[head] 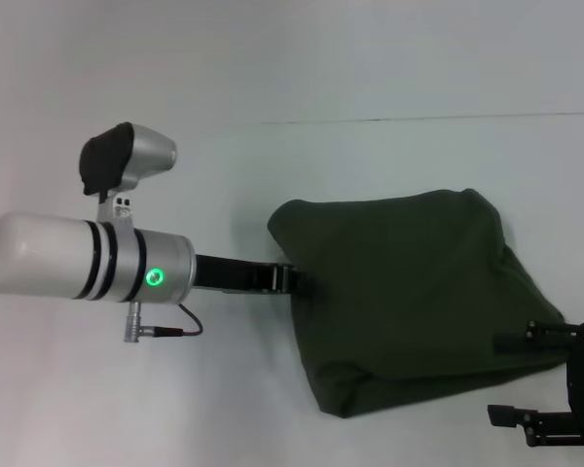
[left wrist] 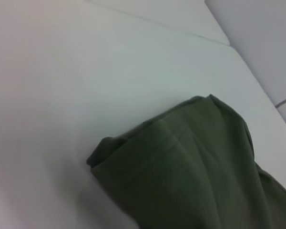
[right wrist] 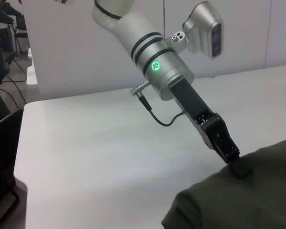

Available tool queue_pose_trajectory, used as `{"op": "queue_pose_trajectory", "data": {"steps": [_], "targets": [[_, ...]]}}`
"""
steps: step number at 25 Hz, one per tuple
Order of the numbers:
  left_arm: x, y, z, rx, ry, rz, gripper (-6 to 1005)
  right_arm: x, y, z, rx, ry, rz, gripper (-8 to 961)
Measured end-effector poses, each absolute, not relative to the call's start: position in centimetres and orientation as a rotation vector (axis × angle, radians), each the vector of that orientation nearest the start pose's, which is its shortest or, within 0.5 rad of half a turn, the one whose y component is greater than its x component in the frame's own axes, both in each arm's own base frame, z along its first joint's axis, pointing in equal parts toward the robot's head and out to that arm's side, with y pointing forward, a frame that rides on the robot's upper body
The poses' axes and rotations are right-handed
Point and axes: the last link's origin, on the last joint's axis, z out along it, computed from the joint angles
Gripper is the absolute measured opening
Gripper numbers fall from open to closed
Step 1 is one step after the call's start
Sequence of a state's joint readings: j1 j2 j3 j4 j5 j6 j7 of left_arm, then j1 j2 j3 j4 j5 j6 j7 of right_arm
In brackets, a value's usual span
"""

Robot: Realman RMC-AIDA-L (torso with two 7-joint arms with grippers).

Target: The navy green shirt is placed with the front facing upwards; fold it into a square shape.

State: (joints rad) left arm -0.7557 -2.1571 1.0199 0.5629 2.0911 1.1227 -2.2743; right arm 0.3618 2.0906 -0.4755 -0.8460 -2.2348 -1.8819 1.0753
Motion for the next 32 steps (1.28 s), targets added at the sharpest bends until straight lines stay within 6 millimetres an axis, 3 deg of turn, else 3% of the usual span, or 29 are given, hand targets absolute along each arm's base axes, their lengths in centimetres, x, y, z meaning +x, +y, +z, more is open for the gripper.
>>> {"op": "queue_pose_trajectory", "data": {"steps": [21, 32], "targets": [[-24.5, 39.7, -1.3, -2.361, -1.478, -0.368, 46, 30.7, 26.5, 2.8, -2.802, 0.348, 0.577, 812], [-25.3, 39.7, -0.9, -2.335, -1.462, -0.357, 103, 30.2, 27.0, 2.4, -2.812, 0.364, 0.601, 814]]}}
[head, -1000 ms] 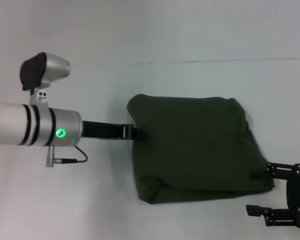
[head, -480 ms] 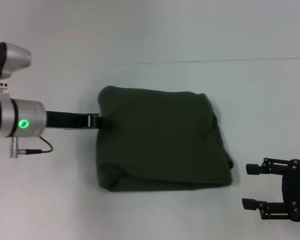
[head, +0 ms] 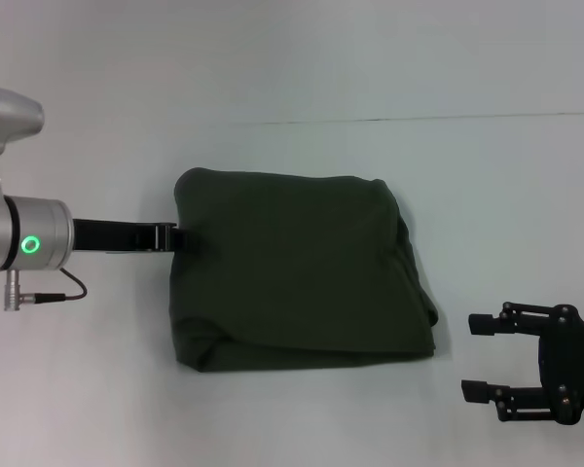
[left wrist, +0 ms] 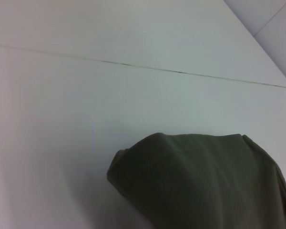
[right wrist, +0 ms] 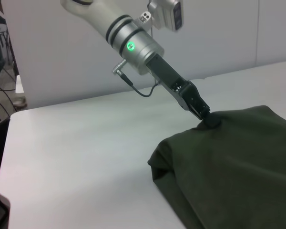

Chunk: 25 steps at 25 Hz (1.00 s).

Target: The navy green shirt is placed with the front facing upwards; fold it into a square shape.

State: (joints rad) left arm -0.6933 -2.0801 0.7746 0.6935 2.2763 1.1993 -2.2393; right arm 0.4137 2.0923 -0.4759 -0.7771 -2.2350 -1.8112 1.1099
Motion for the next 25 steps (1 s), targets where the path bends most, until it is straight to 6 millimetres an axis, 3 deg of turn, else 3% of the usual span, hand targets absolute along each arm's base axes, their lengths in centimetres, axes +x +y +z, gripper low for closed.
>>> {"op": "queue_pose_trajectory", "data": {"steps": [9, 18, 19, 22, 25], "targets": [[-25.7, 39.6, -0.8, -2.317, -1.470, -0.359, 150, 30.0, 27.2, 2.5, -2.817, 0.351, 0.606, 816], [-25.8, 39.8, 2.0, -2.296, -1.323, -0.381, 363, 29.5, 27.8, 2.6, -2.796, 0.359, 0.632, 818], [-25.1, 39.7, 3.0, -2.319, -1.228, -0.392, 406, 29.4, 28.0, 2.7, -2.793, 0.366, 0.635, 818], [-24.4, 39.6, 3.6, -2.344, -1.168, -0.413, 536, 29.1, 28.5, 2.7, -2.773, 0.390, 0.656, 819], [-22.2, 38.8, 4.4, -2.479, -0.995, -0.489, 682, 28.5, 29.0, 2.6, -2.771, 0.378, 0.682, 820]]}}
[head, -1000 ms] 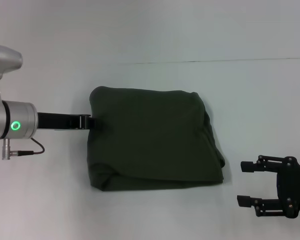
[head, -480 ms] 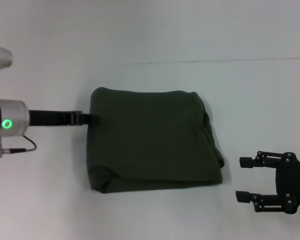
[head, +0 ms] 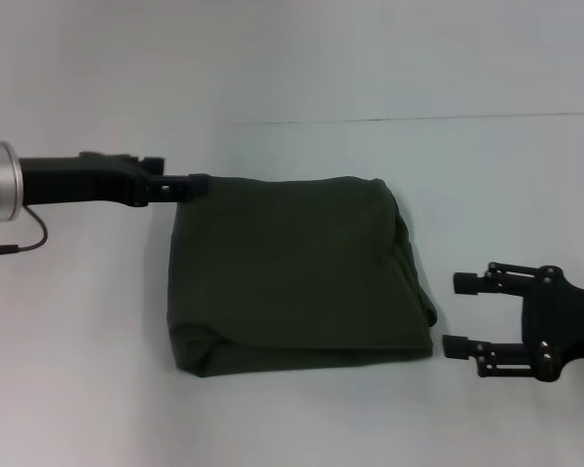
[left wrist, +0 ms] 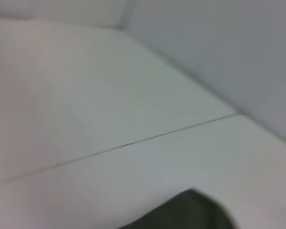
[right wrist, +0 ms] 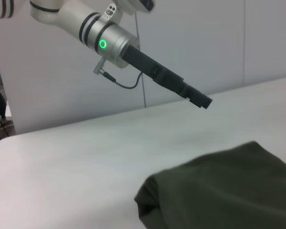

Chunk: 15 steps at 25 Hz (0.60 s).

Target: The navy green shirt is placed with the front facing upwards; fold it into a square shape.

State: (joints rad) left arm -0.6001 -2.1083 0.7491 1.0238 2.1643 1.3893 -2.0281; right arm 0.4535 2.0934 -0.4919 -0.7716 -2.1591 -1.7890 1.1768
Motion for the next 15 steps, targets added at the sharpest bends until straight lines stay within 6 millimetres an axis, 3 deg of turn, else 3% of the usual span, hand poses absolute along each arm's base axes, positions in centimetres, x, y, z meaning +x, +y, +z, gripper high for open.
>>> {"op": "queue_pose_trajectory", "data": {"steps": [2, 7, 12, 15], "targets": [[-20.9, 38.0, 4.8, -2.585, -0.858, -0.575, 785, 27.9, 29.3, 2.4, -2.786, 0.363, 0.702, 820], [-19.4, 35.5, 4.9, -2.765, -0.607, -0.733, 870, 26.5, 29.8, 1.1, -2.842, 0.322, 0.750, 821], [-20.0, 32.5, 4.5, -2.914, -0.491, -0.862, 904, 25.4, 29.6, -0.6, -2.912, 0.242, 0.794, 820], [-21.3, 30.7, 4.4, -2.890, -0.395, -0.944, 904, 24.9, 29.3, -1.6, -2.943, 0.186, 0.834, 820]]}}
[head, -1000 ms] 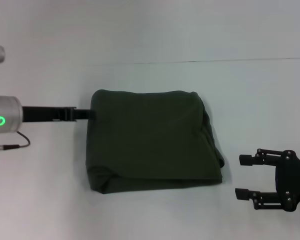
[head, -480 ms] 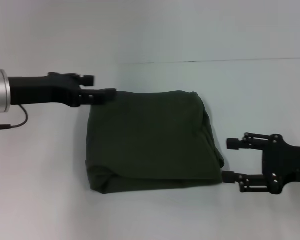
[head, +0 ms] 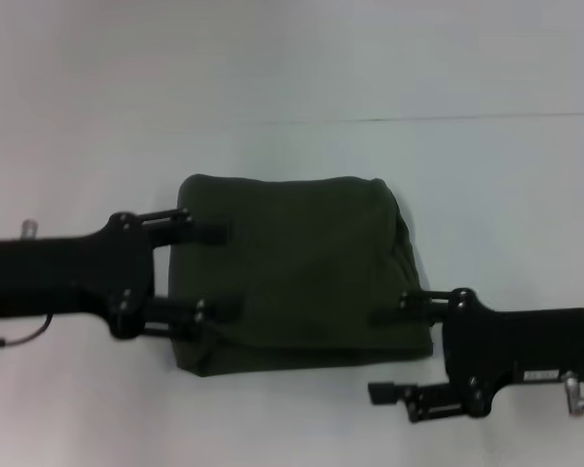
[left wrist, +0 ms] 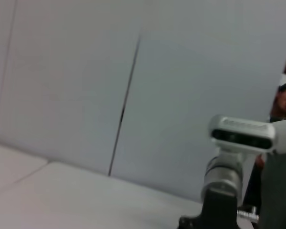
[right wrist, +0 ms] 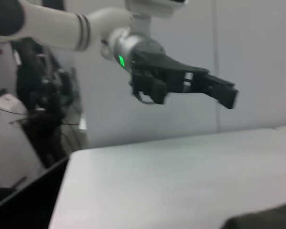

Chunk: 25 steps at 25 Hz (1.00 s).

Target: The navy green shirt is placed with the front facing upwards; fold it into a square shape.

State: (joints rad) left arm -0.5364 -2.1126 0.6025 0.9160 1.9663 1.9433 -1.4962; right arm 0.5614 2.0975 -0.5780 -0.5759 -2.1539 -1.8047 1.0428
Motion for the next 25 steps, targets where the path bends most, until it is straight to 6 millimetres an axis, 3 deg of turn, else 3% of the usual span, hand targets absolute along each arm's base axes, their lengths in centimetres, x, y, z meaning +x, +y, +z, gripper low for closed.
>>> {"op": "queue_pose_trajectory", "data": {"steps": [4, 11, 25], "targets": [[-23.2, 28.5, 3.9, -2.848, -0.334, -0.973, 905, 24.5, 28.4, -2.8, -2.967, 0.128, 0.907, 820], [-25.0, 26.6, 2.3, -2.920, -0.395, -0.868, 904, 23.7, 27.9, -4.4, -3.010, 0.104, 0.950, 821], [-25.8, 26.1, 2.2, -2.945, -0.435, -0.813, 904, 23.7, 27.9, -5.8, -3.016, 0.132, 0.918, 821]]}}
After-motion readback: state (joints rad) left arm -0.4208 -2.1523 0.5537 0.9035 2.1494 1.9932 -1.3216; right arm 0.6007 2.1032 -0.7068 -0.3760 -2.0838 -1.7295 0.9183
